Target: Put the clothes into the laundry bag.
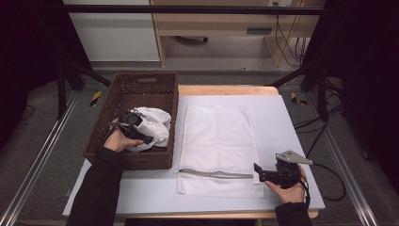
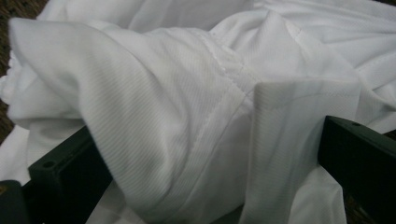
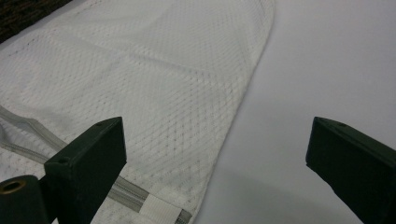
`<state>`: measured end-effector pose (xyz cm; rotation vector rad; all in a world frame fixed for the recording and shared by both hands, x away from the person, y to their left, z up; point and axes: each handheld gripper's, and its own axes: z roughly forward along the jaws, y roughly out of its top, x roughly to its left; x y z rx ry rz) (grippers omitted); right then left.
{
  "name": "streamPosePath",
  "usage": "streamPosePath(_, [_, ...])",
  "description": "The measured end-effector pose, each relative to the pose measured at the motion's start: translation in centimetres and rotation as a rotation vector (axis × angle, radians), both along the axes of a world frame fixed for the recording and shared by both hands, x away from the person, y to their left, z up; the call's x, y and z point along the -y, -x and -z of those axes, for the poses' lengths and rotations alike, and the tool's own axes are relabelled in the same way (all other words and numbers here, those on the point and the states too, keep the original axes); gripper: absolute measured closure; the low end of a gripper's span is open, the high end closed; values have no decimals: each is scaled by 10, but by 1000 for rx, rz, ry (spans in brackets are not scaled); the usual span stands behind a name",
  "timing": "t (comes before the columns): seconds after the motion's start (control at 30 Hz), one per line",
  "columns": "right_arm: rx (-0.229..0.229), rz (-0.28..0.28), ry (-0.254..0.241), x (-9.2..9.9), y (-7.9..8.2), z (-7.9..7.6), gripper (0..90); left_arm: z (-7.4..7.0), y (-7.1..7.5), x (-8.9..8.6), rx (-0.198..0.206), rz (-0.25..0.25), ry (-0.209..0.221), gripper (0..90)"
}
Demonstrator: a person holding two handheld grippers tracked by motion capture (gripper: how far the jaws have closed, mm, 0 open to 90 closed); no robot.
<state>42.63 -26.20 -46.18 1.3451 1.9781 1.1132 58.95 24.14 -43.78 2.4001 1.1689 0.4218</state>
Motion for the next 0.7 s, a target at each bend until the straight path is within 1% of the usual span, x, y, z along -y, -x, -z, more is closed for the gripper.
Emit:
streamPosePath(0.03, [0,0,0,0,0,0,55,0,0,0,0,0,0,0])
streamPosePath(0.07, [-1,0,0,0,0,0,57,3,0,1,-15,7,-5,0])
streamPosePath(0.1, [-3,0,-3,0,0,0,58,3,0,1,-15,7,-5,0])
streamPosePath(0.13, [-2,-1,-3,0,0,0,59,5,0,2,-35,17,-13,0])
streamPosePath(0.17, [-2,-1,-3,0,0,0,59,5,0,2,-35,17,-13,12])
streamPosePath(0.2, [2,0,-1,0,0,0,60,8,1,5,-52,34,-35,33])
streamPosePath(0.23, [2,0,-1,0,0,0,60,8,1,5,-52,34,-35,55])
streamPosePath(0.27, [0,3,-6,0,1,-1,64,8,3,7,-61,30,-40,91])
streamPosePath(0.3, [0,3,-6,0,1,-1,64,8,3,7,-61,30,-40,127])
streamPosePath(0.33, [1,5,-8,0,1,-1,66,6,4,7,-71,27,-31,165])
streamPosePath(0.43, [1,6,-12,0,1,-1,69,6,5,7,-76,28,-26,242])
streamPosePath(0.47, [2,6,-13,-1,1,-1,71,5,5,7,-76,27,-22,242])
streamPosePath(0.5, [3,4,-12,-1,1,-1,73,5,5,7,-76,31,-21,279])
streamPosePath(0.53, [6,4,-7,-1,1,-1,76,4,5,6,-79,35,-21,346])
streamPosePath(0.57, [6,4,-7,-1,1,-1,76,4,6,6,-81,35,-18,346])
streamPosePath(0.6, [5,3,-8,-2,2,-1,79,2,7,5,-82,39,-21,414])
streamPosePath(0.63, [5,3,-8,-2,2,-1,79,2,7,5,-82,39,-21,448])
streamPosePath(0.67, [9,2,-8,-2,1,-1,85,0,8,6,-83,51,-20,484])
streamPosePath(0.7, [10,-1,-9,-2,1,-1,86,0,9,6,-82,52,-16,499])
